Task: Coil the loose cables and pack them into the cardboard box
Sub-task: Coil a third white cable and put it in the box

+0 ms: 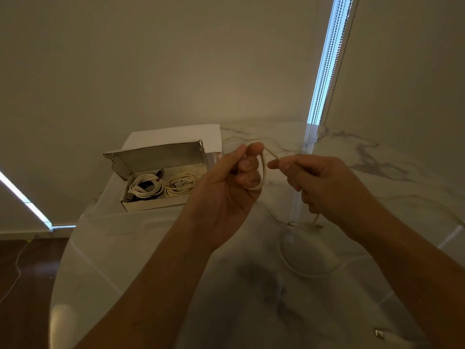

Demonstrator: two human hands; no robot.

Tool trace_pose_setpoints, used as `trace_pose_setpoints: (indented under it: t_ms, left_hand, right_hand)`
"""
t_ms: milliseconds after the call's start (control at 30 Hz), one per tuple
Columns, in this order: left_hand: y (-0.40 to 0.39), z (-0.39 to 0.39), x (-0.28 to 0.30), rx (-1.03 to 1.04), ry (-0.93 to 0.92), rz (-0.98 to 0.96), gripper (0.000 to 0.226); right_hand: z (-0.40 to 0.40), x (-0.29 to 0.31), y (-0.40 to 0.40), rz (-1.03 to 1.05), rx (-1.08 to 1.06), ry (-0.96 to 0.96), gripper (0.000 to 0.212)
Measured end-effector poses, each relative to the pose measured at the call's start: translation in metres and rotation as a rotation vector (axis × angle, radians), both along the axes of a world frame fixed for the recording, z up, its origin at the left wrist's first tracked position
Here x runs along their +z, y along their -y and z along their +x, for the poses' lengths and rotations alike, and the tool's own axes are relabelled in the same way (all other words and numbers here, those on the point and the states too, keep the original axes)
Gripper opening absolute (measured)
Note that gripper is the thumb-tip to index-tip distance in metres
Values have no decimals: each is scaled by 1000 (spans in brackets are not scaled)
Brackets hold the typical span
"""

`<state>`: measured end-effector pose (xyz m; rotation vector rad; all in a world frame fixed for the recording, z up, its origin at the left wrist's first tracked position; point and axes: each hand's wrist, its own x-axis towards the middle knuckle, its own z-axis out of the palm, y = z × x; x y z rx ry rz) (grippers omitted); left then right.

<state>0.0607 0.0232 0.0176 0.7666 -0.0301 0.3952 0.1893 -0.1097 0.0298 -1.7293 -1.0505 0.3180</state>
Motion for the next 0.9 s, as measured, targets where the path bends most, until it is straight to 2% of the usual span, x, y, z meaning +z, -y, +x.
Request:
trace_pose_setpoints:
  t_ms: [200, 400, 533, 633, 700, 900]
  left_hand:
    - [-7, -3, 5, 181, 36, -127, 30]
    - [-13, -2, 2, 333, 18, -201, 43]
    - [-10, 3, -1, 485, -28, -139, 34]
    - [-11, 4, -1, 617, -111, -16, 21]
    - [-9, 3, 0, 674, -198, 123, 23]
    - [1, 1, -5, 666, -414, 643, 21]
  right_hand:
    - [-16, -5, 0, -204, 10, 327, 38]
    - [-35, -13, -1, -294, 91, 460, 37]
    - [-40, -10, 1, -333, 176, 544, 40]
    - [-45, -4, 5, -317, 216, 621, 36]
    - [-46, 3, 9, -270, 201, 665, 29]
    - [-33, 20, 17, -52, 17, 691, 19]
